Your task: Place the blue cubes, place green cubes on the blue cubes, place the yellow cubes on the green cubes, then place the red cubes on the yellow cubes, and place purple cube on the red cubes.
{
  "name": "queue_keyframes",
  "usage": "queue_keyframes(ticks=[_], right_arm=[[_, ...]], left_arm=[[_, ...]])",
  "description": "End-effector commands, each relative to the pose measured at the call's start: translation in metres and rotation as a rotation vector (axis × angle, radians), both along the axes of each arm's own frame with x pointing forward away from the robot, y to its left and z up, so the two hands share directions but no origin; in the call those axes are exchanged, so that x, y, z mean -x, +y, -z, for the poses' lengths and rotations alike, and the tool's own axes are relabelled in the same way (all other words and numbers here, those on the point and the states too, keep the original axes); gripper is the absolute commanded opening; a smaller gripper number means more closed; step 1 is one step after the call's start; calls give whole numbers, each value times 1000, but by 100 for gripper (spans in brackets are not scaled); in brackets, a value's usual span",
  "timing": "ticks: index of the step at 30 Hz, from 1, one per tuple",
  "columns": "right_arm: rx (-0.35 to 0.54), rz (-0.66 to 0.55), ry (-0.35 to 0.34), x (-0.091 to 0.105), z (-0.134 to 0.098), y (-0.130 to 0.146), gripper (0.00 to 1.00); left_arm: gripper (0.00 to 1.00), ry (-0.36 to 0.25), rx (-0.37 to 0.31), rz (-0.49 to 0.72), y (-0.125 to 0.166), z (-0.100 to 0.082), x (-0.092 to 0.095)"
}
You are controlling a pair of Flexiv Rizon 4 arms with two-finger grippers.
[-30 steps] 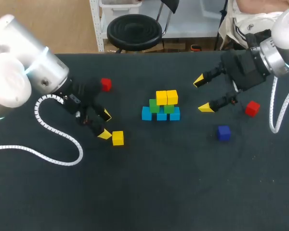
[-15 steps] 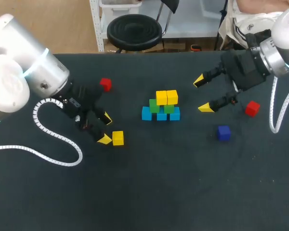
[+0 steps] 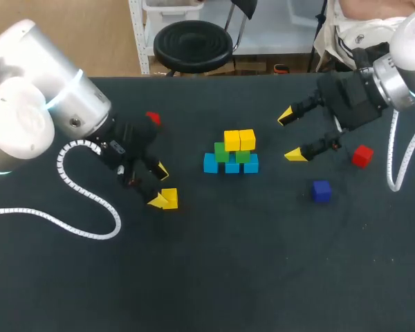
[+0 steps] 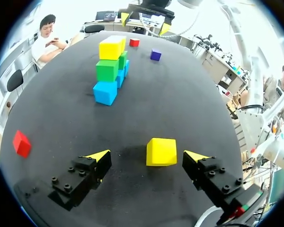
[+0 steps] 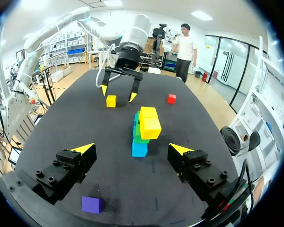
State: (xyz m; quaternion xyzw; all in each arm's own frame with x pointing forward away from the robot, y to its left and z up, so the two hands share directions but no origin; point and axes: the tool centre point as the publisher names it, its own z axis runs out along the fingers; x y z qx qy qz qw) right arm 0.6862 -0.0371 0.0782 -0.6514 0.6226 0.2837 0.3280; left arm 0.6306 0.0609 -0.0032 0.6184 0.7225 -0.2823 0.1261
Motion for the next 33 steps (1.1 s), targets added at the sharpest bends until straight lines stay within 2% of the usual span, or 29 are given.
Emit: queue_keyframes(ticks=[1,7,19,30,31,32,33], right_arm=[[-1,1,-1,1,0,0,100],[-1,1,-1,1,0,0,100],[-1,1,-1,1,0,0,100],[-1,1,-1,1,0,0,100],[-1,1,-1,1,0,0,100],[-1,1,-1,1,0,0,100],[-1,1,-1,1,0,0,100]], left_arm=[[100,-7,-21,-26,-1,3,1],[100,-7,-16,-67,-2,5,2],[100,-4,-10,-76,1,9,3],[100,-26,16,-70,-2,9,5],[89,-29,16,-74,-2,9,5],[54,-32,21,-76,-2,9,6],[42,-42,21,-79,-2,9,6]])
